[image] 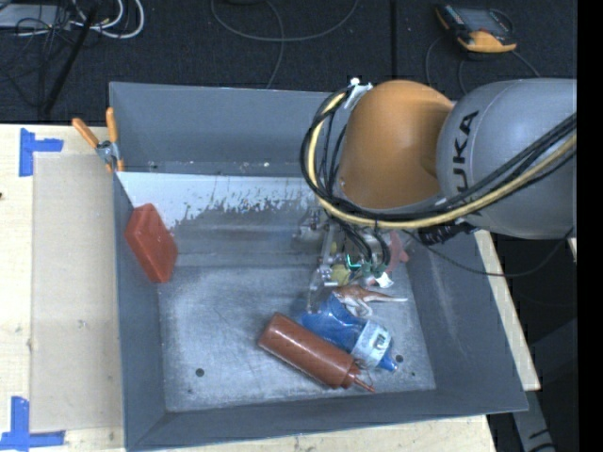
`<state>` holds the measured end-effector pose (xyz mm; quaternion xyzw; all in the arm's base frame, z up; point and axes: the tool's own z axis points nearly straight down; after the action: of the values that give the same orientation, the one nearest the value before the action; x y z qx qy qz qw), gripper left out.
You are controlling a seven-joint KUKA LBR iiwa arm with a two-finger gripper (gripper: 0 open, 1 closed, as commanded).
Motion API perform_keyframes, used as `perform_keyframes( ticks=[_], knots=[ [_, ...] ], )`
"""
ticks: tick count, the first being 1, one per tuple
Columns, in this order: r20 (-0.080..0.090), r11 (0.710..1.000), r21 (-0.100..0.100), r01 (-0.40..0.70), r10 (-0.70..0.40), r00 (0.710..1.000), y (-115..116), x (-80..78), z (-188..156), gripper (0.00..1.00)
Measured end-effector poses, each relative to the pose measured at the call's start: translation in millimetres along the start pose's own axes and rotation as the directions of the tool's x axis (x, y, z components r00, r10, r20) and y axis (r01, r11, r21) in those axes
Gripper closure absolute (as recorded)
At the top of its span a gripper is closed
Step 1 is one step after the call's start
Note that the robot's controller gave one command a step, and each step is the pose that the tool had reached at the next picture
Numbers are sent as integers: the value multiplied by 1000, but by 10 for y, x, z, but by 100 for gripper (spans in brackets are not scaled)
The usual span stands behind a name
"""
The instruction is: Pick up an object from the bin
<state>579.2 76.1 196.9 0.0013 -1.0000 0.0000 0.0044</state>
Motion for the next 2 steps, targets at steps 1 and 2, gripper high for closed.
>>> perform_keyframes(
  ticks=[1,2],
  knots=[
    [7,1000,0,-2,2,1000,-4,-15,-46,0],
    [10,996,-2,-85,85,996,-319,184,488,0]
  ],
)
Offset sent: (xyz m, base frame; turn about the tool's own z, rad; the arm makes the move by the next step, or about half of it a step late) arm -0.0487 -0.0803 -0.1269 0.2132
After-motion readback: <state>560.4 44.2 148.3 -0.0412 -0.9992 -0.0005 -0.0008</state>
